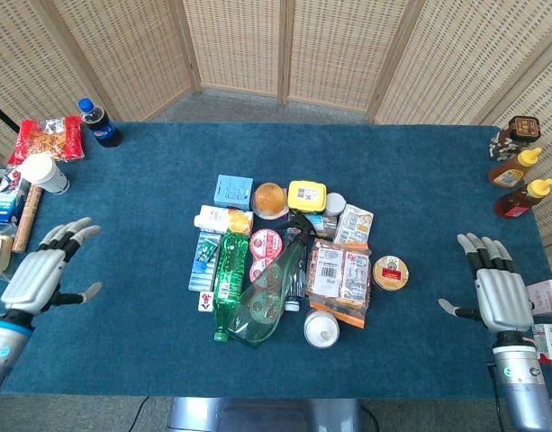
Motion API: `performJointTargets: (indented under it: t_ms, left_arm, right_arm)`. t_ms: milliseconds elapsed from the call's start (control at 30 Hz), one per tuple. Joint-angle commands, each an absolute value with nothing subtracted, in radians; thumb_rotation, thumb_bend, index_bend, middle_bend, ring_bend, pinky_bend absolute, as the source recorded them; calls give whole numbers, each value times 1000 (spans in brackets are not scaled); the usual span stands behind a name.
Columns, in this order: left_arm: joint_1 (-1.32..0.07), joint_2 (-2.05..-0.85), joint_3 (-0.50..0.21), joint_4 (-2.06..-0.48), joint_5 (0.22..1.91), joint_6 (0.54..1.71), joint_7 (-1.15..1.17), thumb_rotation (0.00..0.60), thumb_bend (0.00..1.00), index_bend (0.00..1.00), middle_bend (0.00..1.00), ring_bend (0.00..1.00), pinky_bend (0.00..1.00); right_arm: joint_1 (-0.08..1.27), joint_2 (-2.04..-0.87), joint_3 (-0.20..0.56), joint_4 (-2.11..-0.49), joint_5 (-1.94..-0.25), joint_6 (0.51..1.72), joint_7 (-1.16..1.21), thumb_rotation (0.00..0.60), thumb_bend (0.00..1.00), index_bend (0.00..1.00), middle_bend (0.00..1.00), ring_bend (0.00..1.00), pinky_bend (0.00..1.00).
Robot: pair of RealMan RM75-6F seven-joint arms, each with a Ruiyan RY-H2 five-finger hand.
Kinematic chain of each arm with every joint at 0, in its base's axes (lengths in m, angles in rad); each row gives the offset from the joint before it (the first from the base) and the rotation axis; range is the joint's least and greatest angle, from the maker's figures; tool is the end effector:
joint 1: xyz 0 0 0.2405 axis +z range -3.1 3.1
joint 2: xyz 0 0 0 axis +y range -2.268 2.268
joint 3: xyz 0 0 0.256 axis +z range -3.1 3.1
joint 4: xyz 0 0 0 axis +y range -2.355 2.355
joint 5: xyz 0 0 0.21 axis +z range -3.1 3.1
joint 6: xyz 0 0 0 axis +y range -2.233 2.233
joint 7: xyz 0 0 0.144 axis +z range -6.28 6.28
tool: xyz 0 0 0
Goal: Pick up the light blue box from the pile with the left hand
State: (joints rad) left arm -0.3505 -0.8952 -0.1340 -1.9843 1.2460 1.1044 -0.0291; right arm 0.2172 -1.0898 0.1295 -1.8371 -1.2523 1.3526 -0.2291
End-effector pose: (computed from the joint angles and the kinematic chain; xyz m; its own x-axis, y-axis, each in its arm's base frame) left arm -0.2270 0.2497 0.1604 0.1983 0.2607 0.9448 0.9800 -0.0659 -0.1875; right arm -0.2698 -0.2274 0.1498 0.3842 -0.0642 0.9210 -0.9202 0.0548 0.3876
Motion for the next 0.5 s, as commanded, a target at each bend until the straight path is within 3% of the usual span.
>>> performJointTargets:
  t_ms: [33, 500]
  left_arm:
    - [-425, -933, -171, -1939, 1179, 1021, -17, 600, 324, 98, 0, 0, 0]
    - [-681, -1150, -252, -1662, 1037, 778, 3, 600, 325, 33, 0, 0, 0]
  right_arm:
    - [211, -1085, 129, -1838, -1254, 1359, -222, 555, 0, 0, 0, 0, 0]
    - [211, -1082, 138, -1816, -1254, 1352, -191, 553, 0, 0, 0, 0, 0]
